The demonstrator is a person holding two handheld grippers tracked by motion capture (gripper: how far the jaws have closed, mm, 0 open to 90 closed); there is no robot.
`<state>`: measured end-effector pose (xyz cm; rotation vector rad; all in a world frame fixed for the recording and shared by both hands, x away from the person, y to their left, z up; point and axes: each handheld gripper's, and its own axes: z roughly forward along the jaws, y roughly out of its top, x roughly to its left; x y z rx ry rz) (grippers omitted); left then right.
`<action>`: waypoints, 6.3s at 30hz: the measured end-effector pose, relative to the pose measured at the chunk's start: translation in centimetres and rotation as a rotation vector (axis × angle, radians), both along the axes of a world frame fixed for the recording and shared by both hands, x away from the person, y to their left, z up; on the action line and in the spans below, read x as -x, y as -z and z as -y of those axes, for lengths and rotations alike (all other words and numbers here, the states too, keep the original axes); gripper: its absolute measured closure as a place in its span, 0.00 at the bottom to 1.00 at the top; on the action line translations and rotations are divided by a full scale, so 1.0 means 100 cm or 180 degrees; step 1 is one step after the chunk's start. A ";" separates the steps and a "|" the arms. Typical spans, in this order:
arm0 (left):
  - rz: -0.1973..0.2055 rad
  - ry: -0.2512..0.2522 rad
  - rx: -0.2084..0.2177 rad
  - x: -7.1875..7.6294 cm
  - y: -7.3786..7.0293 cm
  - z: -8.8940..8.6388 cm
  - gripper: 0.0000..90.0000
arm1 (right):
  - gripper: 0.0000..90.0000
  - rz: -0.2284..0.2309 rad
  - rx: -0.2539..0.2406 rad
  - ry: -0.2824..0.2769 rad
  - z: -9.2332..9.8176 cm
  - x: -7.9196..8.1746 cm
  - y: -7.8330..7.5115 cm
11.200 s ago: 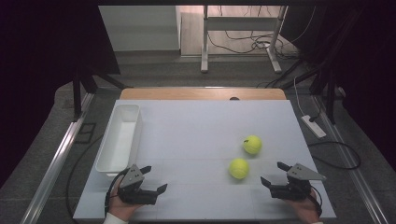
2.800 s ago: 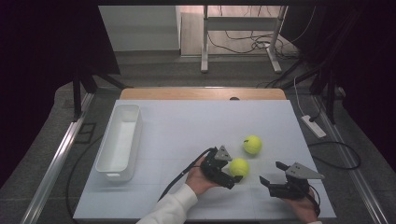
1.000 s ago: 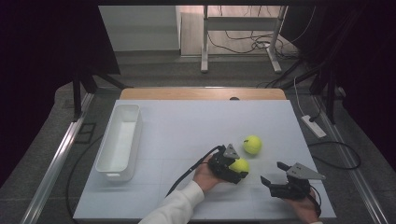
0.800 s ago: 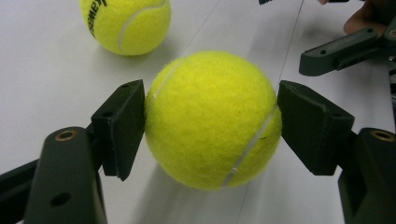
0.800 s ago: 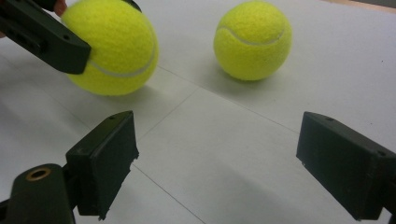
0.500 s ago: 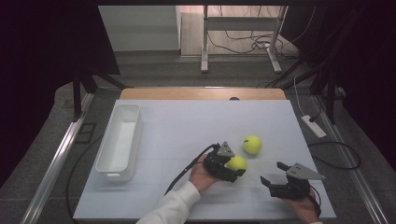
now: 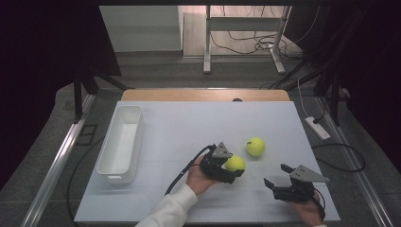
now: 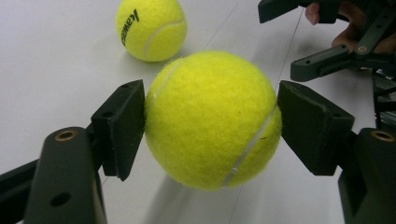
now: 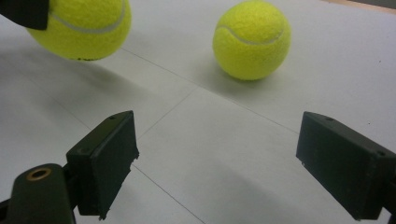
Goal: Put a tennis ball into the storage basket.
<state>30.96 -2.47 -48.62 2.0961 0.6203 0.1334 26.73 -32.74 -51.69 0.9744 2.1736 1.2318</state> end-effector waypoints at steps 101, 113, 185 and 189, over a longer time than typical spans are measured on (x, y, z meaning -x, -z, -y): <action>0.0203 -0.0539 0.0354 -0.001 -0.055 -0.091 0.30 | 0.14 0.0024 -0.0001 0.0009 -0.002 0.000 -0.001; 0.0247 -0.0635 0.0376 -0.003 -0.058 -0.102 0.30 | 0.14 0.0032 0.0006 0.0014 -0.002 0.000 -0.001; 0.0398 -0.1263 0.0493 -0.014 -0.084 -0.182 0.30 | 0.14 0.0047 0.0029 0.0020 -0.004 0.000 -0.001; 0.0399 -0.1288 0.0473 -0.014 -0.084 -0.185 0.30 | 0.14 0.0047 0.0028 0.0023 -0.004 0.000 -0.001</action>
